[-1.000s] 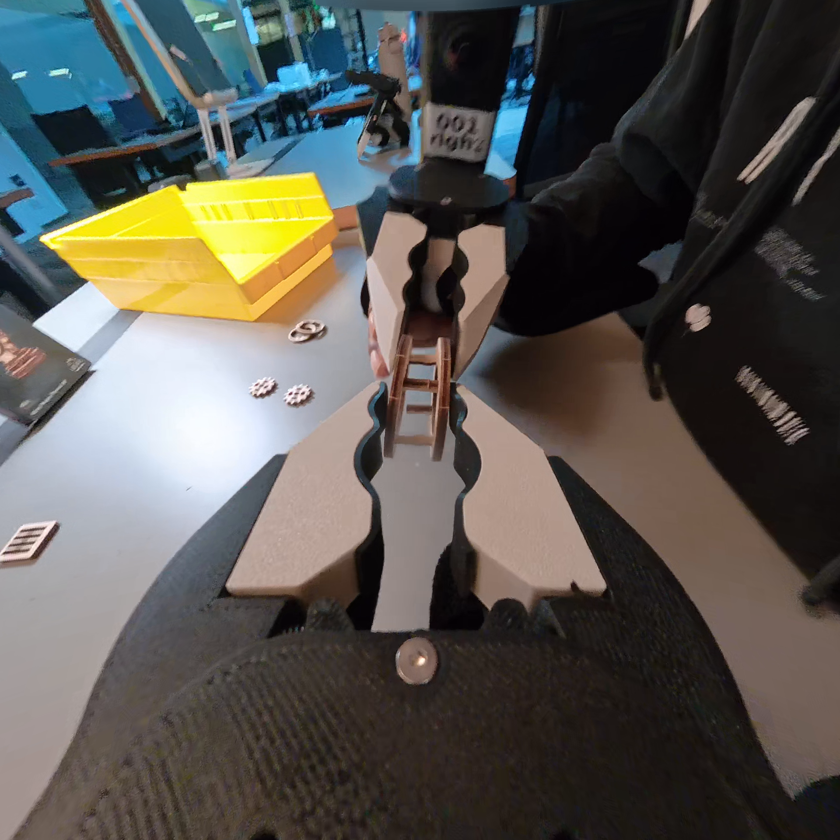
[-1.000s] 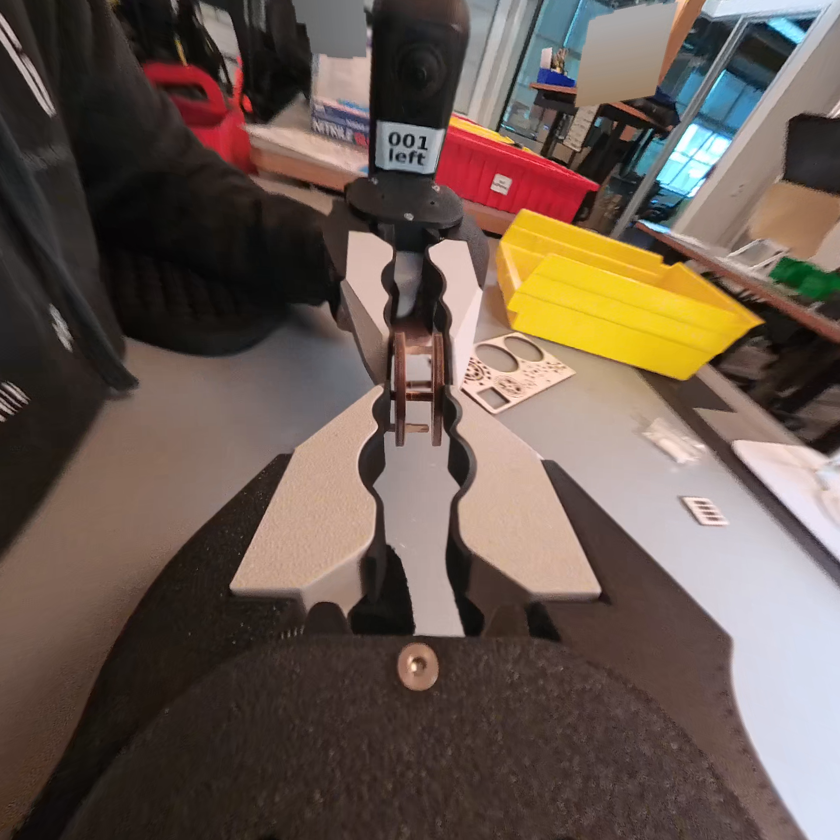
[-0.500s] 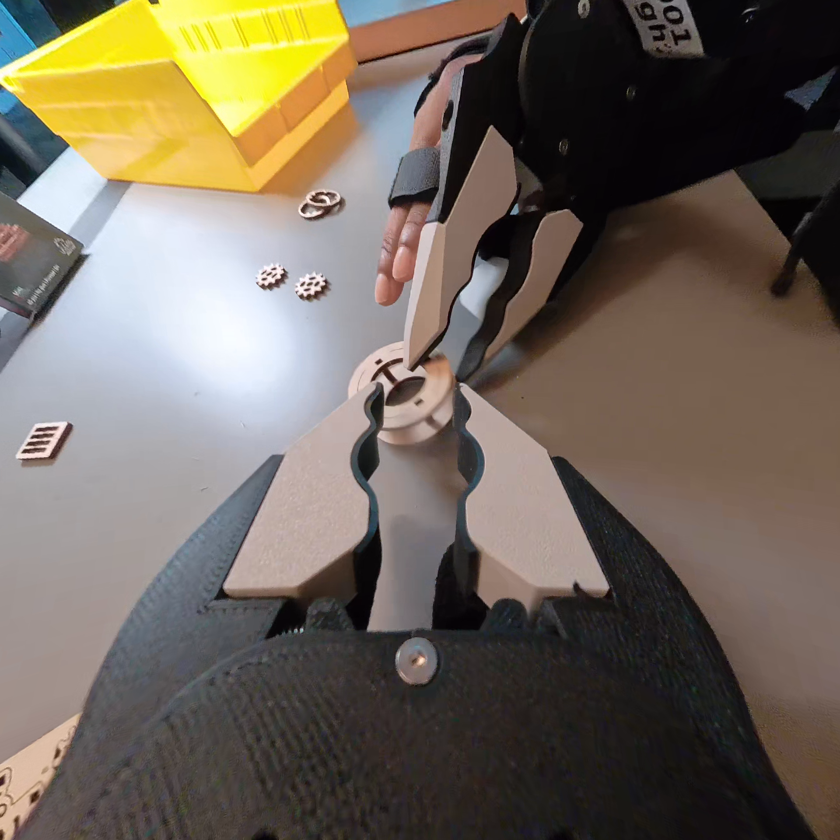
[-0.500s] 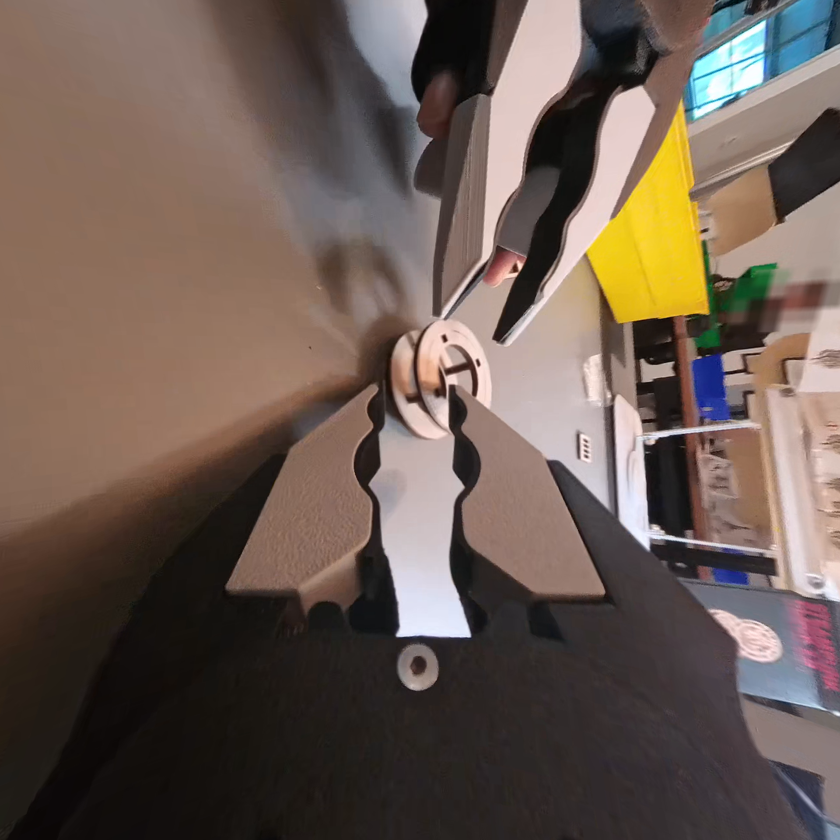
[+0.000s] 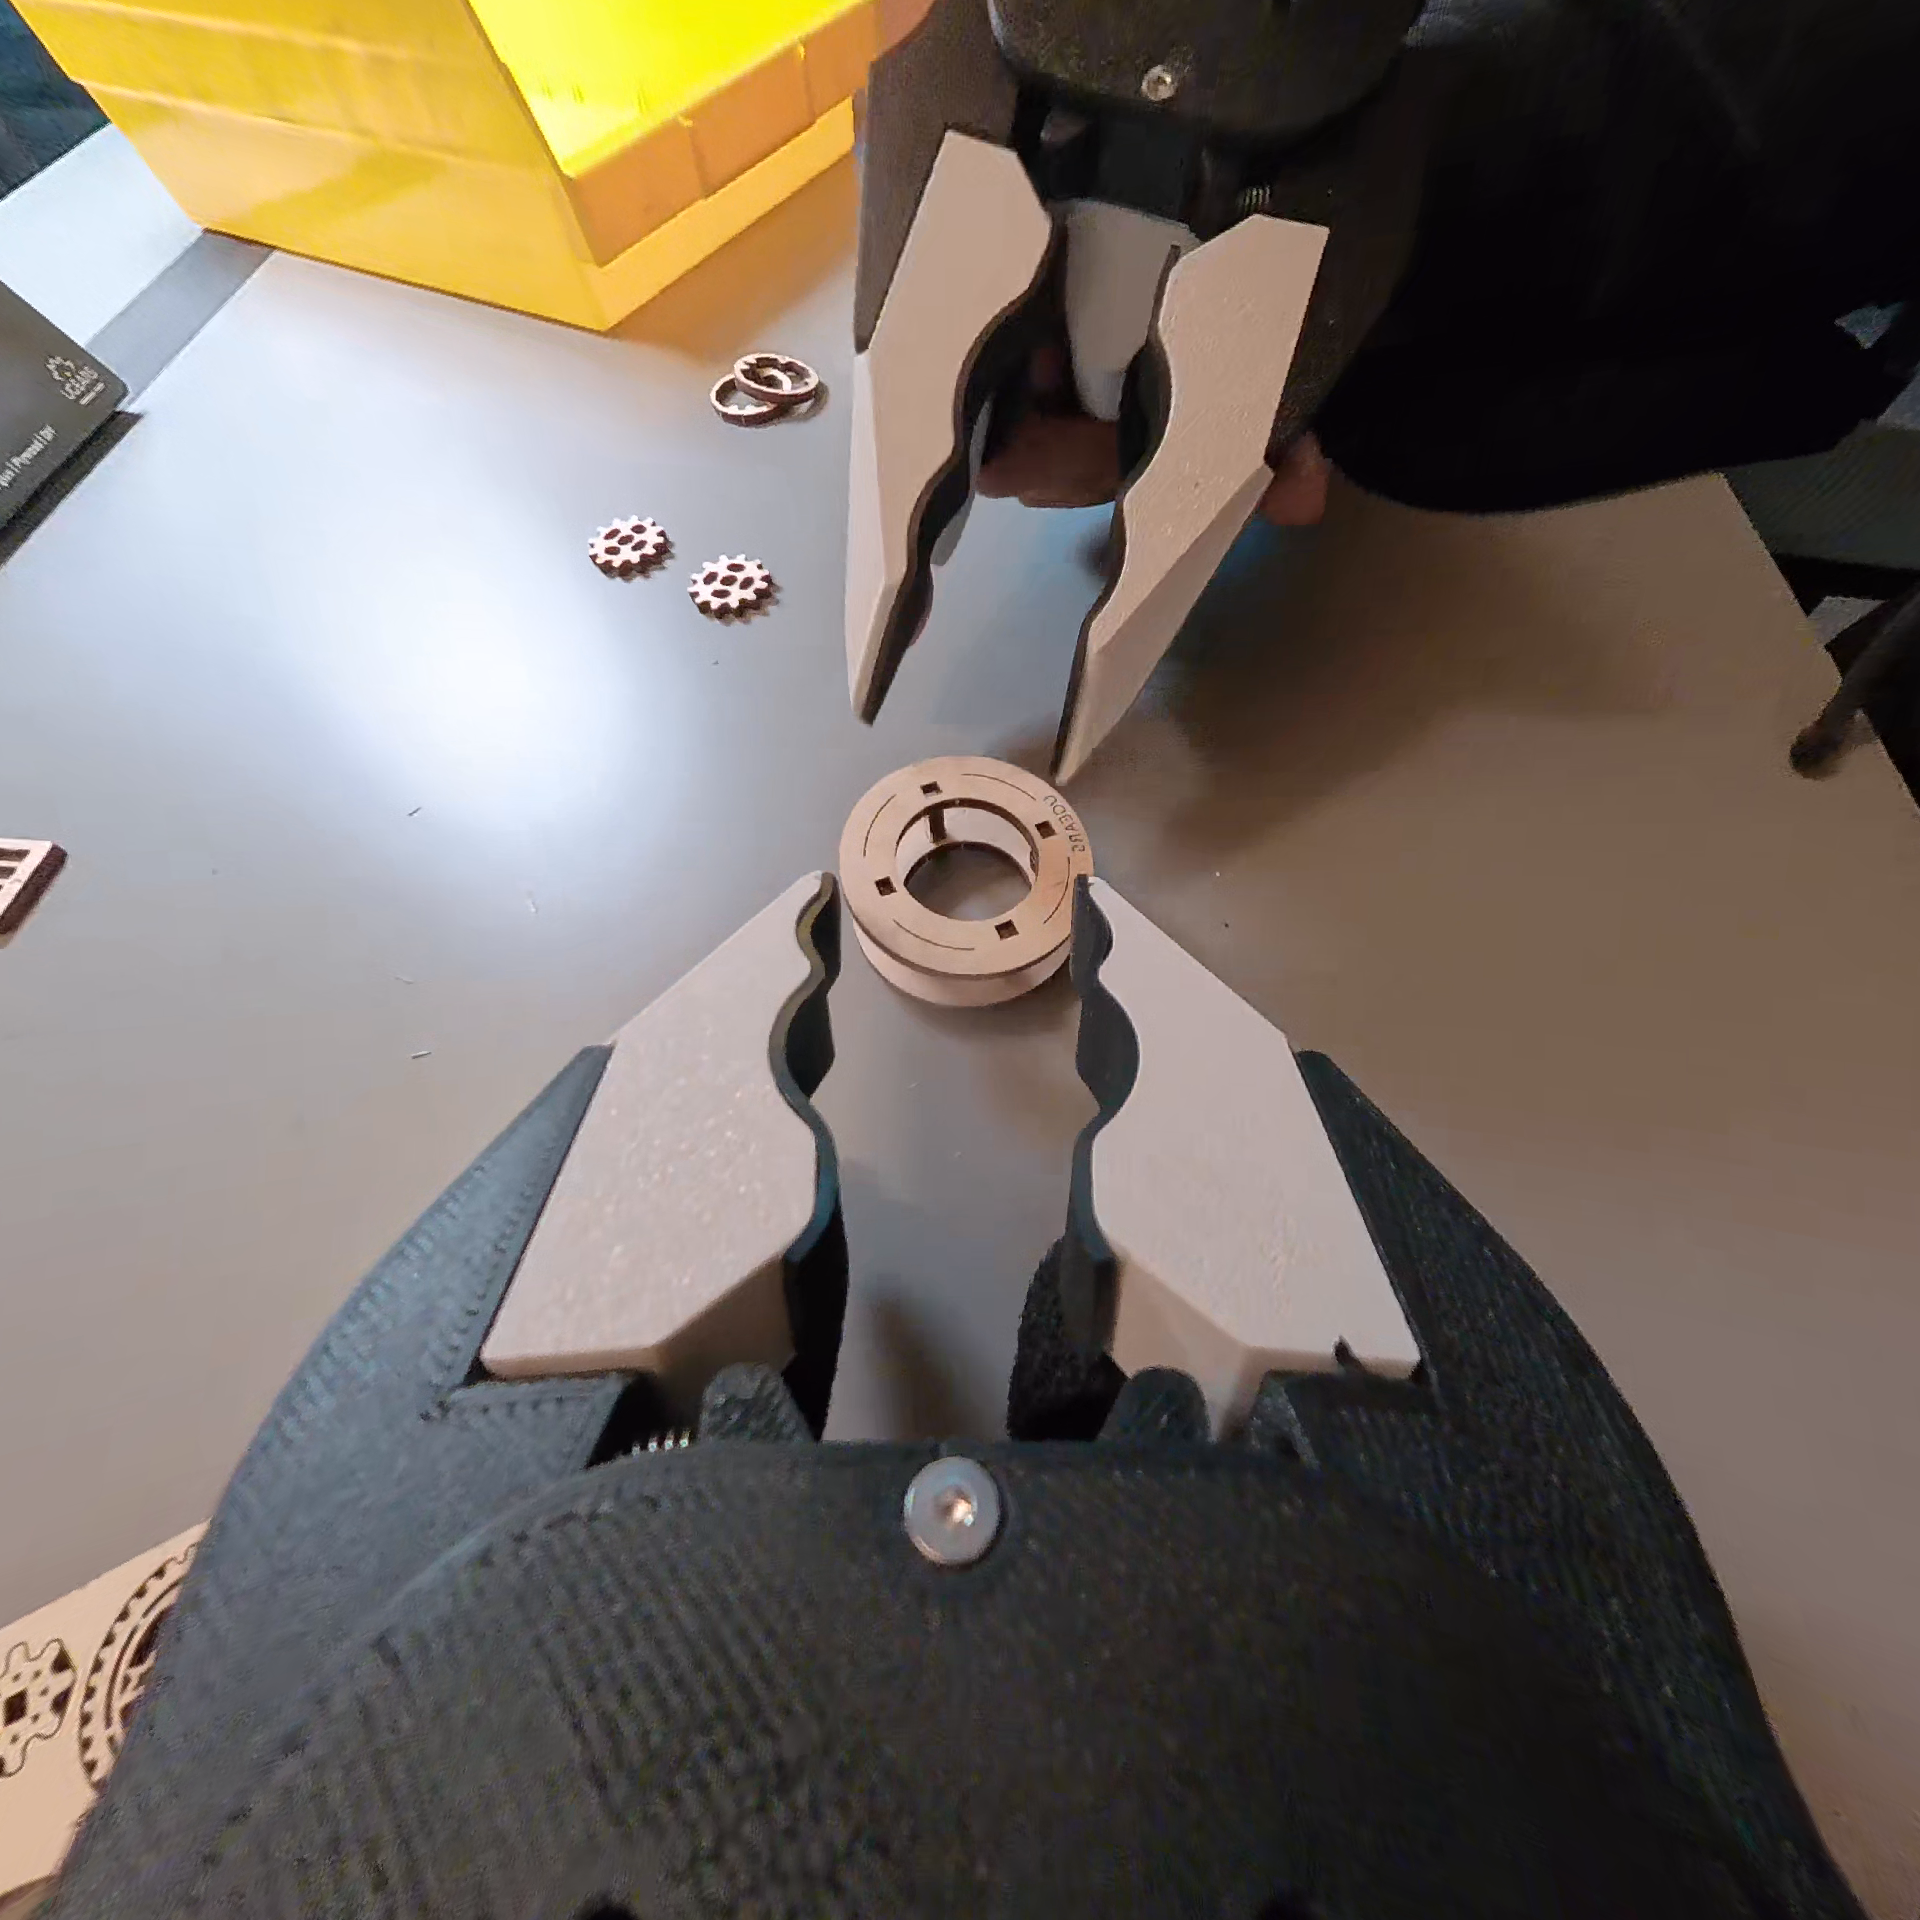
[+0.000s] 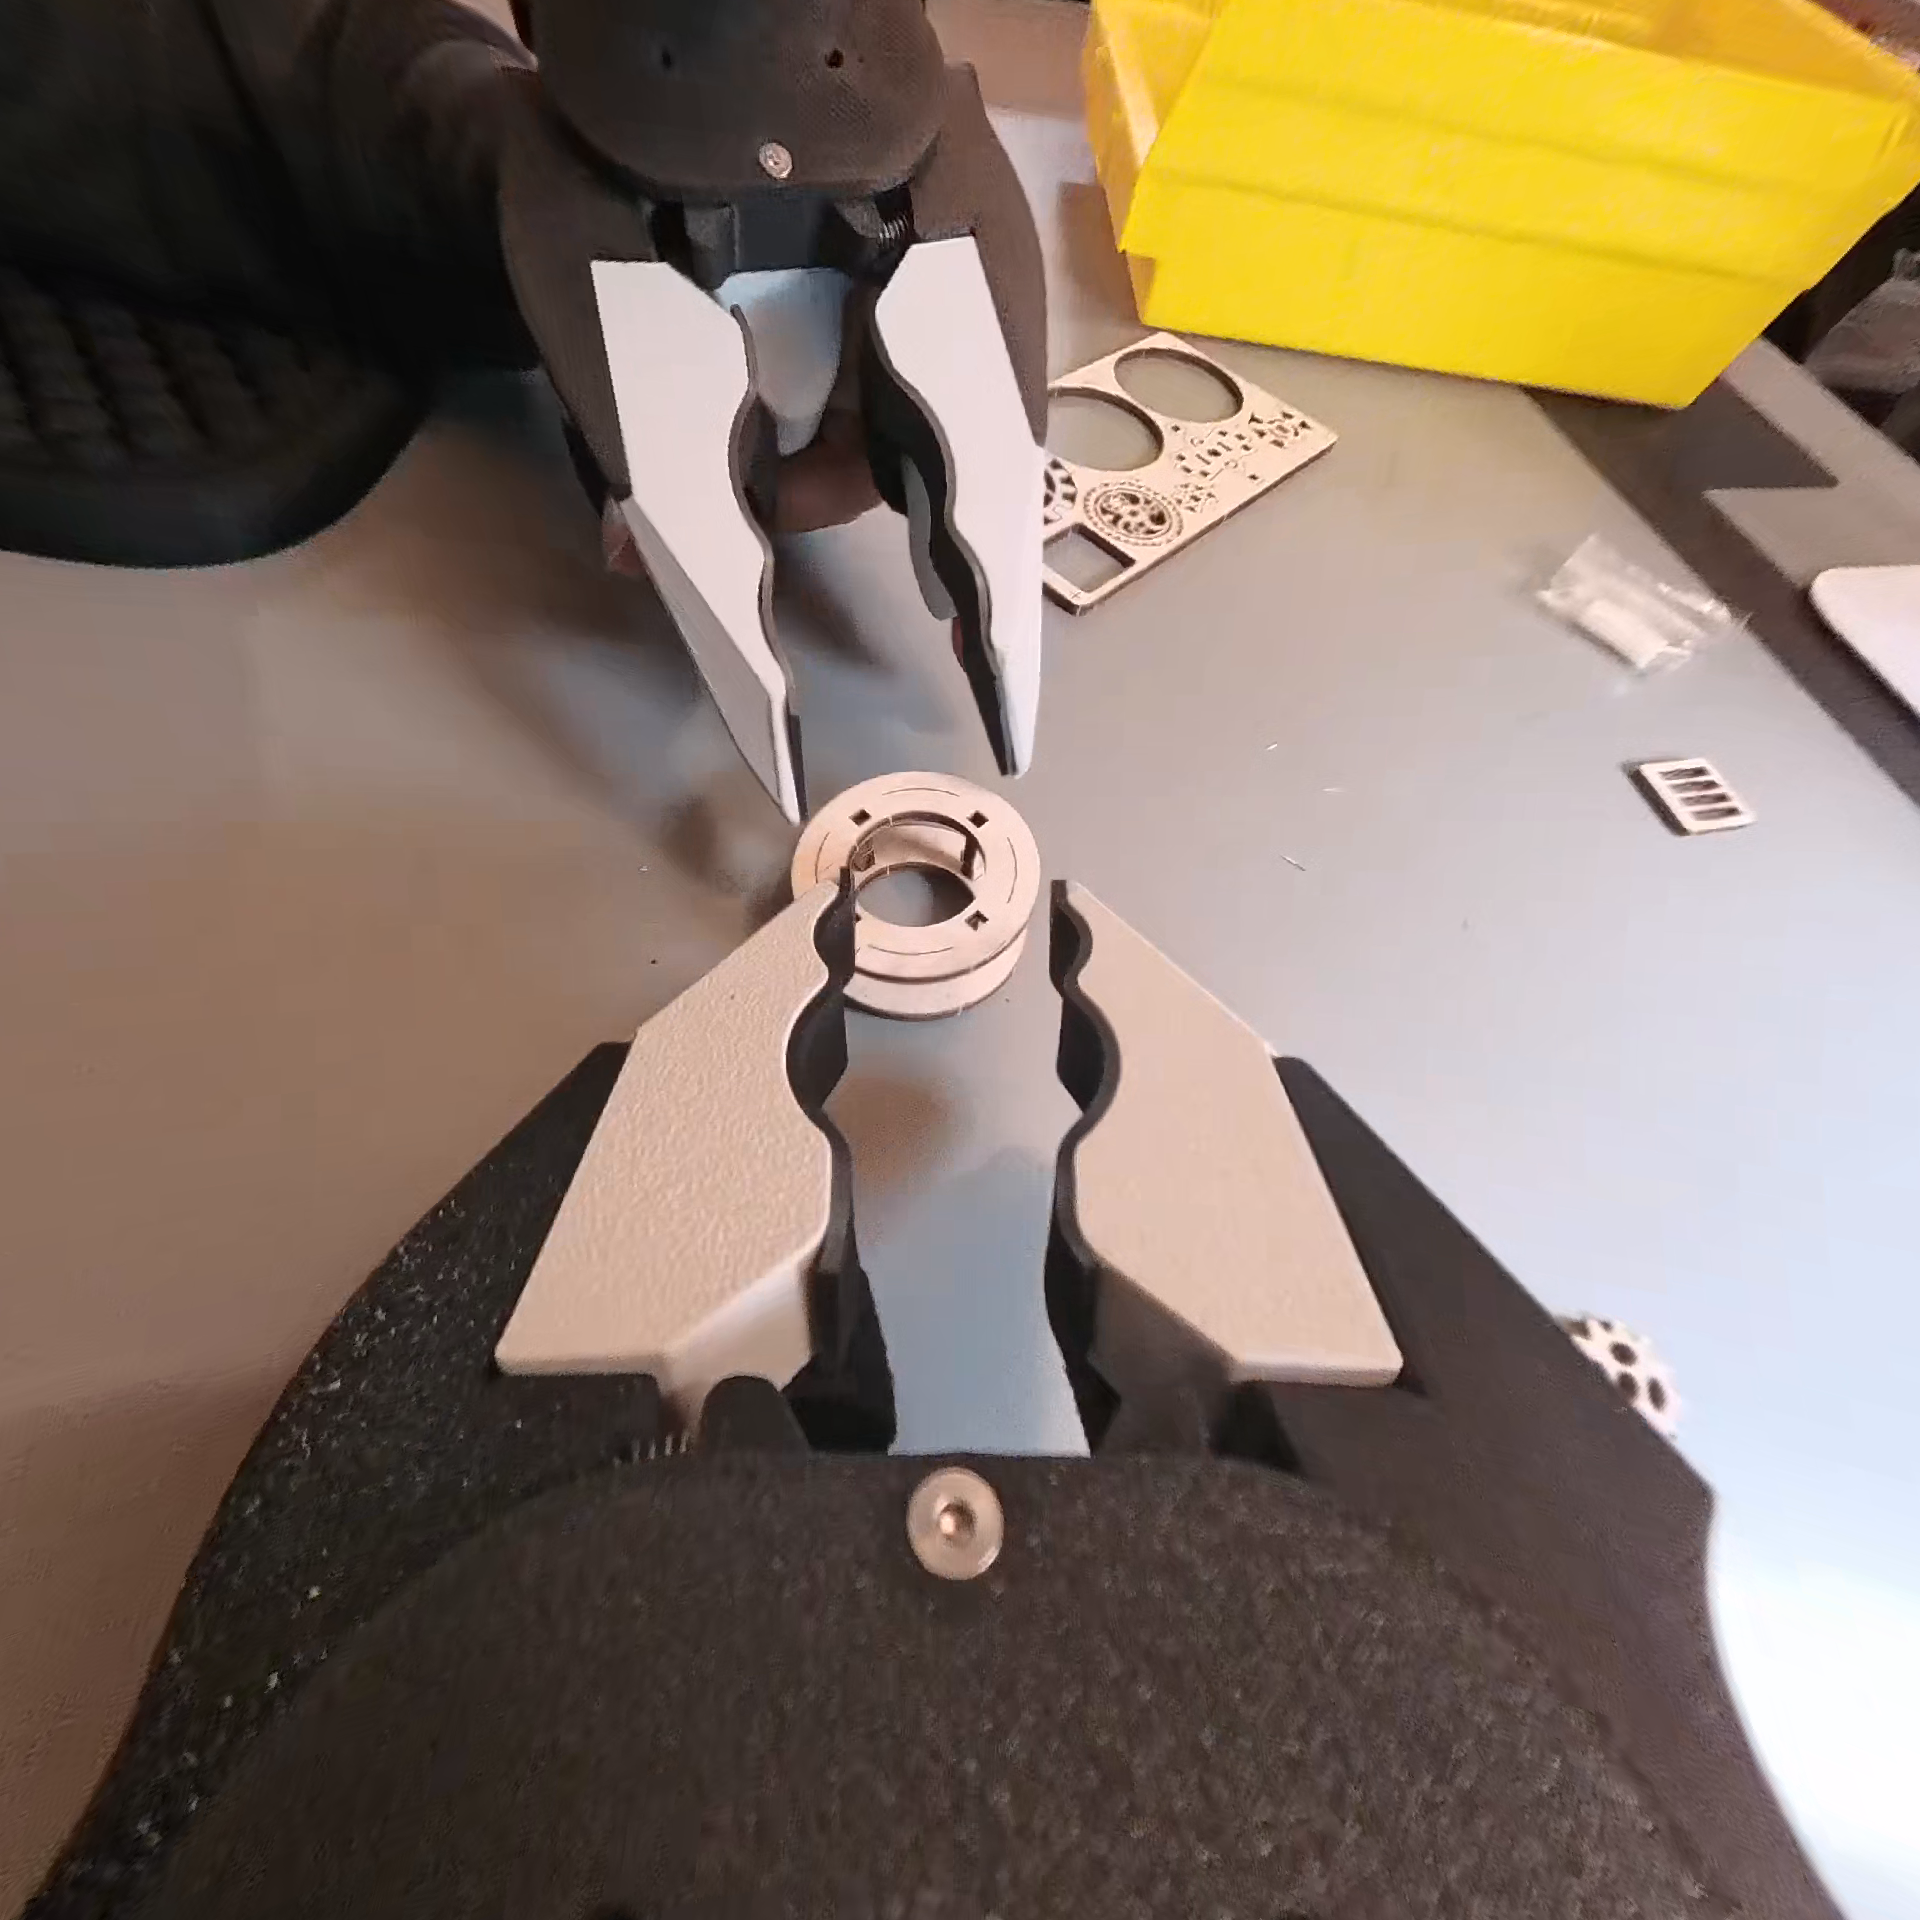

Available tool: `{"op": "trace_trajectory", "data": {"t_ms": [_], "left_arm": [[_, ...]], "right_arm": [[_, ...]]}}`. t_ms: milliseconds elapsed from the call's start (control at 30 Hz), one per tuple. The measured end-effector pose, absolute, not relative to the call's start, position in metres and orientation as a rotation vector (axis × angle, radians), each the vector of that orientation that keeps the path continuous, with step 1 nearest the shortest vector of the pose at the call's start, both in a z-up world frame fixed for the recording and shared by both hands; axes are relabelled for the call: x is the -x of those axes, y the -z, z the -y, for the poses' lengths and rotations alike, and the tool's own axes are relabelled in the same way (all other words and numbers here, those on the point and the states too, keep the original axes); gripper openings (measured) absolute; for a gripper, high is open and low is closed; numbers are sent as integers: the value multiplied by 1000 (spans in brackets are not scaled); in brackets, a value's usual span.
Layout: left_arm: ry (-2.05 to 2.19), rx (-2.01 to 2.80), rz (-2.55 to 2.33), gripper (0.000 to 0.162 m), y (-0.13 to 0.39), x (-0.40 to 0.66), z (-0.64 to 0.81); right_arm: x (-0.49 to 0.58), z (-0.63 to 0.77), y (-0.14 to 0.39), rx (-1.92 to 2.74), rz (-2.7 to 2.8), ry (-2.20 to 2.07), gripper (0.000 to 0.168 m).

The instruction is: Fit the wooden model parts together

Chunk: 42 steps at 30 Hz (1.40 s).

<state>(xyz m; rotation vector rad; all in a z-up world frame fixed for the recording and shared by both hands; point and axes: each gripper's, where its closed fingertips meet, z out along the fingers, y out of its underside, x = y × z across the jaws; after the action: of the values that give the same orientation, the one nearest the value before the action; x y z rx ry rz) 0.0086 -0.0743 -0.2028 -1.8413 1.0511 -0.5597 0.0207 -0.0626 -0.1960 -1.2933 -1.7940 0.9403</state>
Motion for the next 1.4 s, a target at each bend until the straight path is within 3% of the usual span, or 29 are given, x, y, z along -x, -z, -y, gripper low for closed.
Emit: {"op": "trace_trajectory", "data": {"t_ms": [300, 700, 900, 1033, 1100, 1200, 1400], "left_arm": [[547, 1872, -1087, 34, 210, -13, 76], [598, 1888, -1079, 34, 210, -14, 77], [600, 1870, -1086, 60, 203, -19, 80], [488, 1890, -1108, 82, 203, -32, 72], [440, 1927, -1127, 85, 210, -36, 67], [415, 1979, -1148, 82, 221, -37, 64], [385, 2006, -1197, 58, 231, -30, 65]], "right_arm": [[-17, 68, 209, 1354, 1869, -945, 38], [-19, 70, 209, 1410, 1865, -1001, 38], [-30, 69, 210, 1401, 1911, -1041, 51], [-32, 69, 210, 1404, 1920, -1031, 51], [-32, 70, 210, 1401, 1923, -1025, 51], [-33, 75, 207, 1386, 1933, -1032, 50], [-37, 71, 204, 1310, 1927, -1000, 50]]}}
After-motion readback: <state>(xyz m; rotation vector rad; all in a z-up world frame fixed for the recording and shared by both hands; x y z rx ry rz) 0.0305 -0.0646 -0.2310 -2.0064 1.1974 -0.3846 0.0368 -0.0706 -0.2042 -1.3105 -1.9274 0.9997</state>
